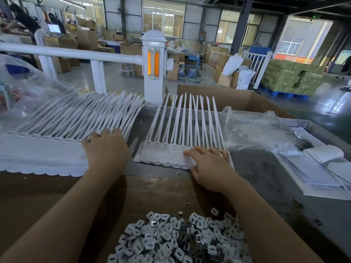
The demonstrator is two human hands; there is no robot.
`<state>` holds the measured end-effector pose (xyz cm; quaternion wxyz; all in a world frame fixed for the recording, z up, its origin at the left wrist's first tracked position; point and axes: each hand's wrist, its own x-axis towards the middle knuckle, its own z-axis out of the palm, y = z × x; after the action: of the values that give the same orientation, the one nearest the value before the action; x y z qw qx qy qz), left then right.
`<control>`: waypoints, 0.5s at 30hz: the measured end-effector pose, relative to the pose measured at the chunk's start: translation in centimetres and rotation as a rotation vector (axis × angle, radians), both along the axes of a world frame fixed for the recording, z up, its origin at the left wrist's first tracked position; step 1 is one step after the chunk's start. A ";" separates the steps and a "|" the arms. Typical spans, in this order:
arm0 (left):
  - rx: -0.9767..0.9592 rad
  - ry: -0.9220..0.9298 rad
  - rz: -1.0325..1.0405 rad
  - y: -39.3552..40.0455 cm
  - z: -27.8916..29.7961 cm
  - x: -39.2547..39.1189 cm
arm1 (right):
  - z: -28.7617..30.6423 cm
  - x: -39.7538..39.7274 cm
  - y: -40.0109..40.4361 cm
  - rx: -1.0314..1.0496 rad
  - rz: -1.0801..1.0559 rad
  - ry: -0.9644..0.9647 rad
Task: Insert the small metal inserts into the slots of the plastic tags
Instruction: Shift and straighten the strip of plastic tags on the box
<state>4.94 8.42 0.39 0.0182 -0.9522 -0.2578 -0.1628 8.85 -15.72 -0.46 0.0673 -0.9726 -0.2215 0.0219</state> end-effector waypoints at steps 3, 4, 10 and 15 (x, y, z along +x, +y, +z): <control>0.028 -0.174 -0.083 0.2 0.3 -0.2 | 0.0 -0.1 0.0 0.017 0.003 -0.007; 0.029 -0.244 -0.109 0.3 0.5 -0.3 | -0.1 0.0 0.0 0.018 0.002 -0.009; 0.031 -0.447 -0.263 -1.8 2.8 -1.2 | -0.1 0.0 0.4 0.187 0.039 -0.088; 0.064 -0.236 -0.345 -6.7 4.2 -2.5 | 1.5 -0.9 1.2 0.861 0.008 0.340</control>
<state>2.47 1.74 4.58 -0.0100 -0.9554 -0.0860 -0.2822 7.92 -14.51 1.06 0.5005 -0.8377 -0.2001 0.0875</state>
